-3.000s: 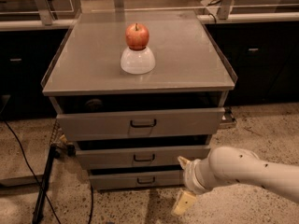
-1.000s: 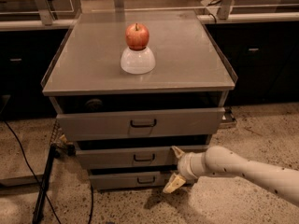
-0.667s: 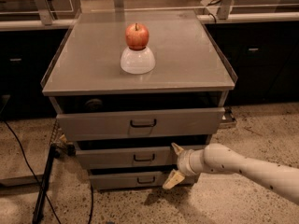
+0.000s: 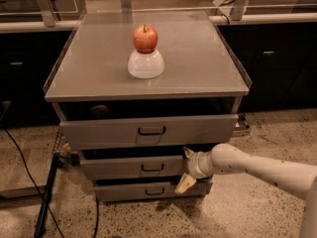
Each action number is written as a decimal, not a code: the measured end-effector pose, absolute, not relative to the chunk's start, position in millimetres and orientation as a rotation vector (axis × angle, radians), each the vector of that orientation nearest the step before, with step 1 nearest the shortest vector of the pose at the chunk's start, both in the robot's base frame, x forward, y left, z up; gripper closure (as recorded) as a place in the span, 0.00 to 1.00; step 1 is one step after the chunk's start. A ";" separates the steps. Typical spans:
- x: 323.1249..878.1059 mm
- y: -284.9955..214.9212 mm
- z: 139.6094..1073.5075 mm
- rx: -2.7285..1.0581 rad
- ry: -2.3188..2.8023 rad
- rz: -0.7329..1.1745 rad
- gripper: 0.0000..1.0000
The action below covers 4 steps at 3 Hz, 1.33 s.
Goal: Open middle drawer
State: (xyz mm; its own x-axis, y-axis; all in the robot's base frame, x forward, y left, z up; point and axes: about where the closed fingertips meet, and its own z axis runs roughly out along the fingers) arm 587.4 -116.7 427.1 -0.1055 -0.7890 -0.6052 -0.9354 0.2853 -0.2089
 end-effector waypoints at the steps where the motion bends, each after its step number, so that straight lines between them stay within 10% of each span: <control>1: 593.8 -116.8 416.0 -1.576 1.953 0.300 0.00; 4: 586.1 -113.9 404.4 -1.620 2.023 0.396 0.00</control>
Offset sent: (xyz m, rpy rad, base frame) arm 0.0084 0.0029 -0.0357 -0.0445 0.1187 0.0390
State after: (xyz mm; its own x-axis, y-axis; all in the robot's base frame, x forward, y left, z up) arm 586.1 -113.9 404.4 -0.1550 -0.8158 -0.5572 -0.9656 0.2443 -0.0891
